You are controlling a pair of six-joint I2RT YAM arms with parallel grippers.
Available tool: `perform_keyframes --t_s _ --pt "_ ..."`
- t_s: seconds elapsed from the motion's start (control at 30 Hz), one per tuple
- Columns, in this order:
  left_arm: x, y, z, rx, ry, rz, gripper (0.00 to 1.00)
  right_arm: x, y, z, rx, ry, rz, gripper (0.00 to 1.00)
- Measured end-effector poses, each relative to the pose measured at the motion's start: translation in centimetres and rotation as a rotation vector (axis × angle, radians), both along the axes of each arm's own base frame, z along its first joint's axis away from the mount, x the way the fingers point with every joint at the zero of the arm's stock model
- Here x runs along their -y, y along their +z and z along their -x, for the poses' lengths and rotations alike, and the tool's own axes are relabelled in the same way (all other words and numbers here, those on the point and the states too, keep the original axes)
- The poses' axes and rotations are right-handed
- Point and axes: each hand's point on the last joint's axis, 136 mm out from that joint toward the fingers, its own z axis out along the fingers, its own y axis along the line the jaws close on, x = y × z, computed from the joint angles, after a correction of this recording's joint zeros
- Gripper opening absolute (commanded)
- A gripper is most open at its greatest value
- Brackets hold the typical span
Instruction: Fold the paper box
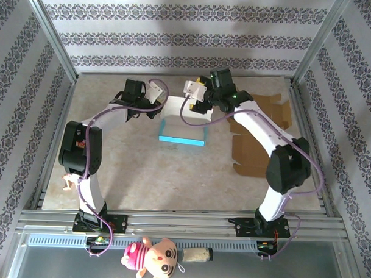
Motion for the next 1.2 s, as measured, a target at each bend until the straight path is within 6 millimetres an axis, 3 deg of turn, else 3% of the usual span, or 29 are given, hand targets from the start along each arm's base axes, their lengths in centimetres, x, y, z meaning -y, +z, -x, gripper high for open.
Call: perform_keyframes --t_s 0.2,0.4,0.47,0.6,0.7,0.97,1.2 --pt "0.3 0.1 0.5 0.058 -0.010 0.009 0.00 0.0 -3.9 0.1 -0.075 0.032 0.137 0.34" --pt "1.1 0.9 1.5 0.119 -0.018 0.012 0.00 -0.6 -4.0 0.2 -0.020 0.028 0.225 0.11" --pt "1.1 1.2 1.7 0.143 -0.009 0.011 0.02 -0.6 -3.9 -0.2 0.018 0.017 0.247 0.09" --pt "1.3 1.9 2.7 0.184 0.006 0.028 0.32 -0.5 -4.1 -0.3 0.107 0.011 0.289 0.07" --pt "1.5 2.2 3.4 0.187 0.021 0.062 0.47 -0.4 -4.7 -0.1 0.165 0.004 0.309 0.07" --pt "1.1 2.5 4.2 0.148 0.081 0.101 0.56 -0.5 -6.3 0.0 0.250 -0.024 0.336 0.07" --pt "0.1 0.5 4.7 0.098 0.098 0.015 0.59 -1.4 -4.9 0.8 0.288 -0.027 0.313 0.08"
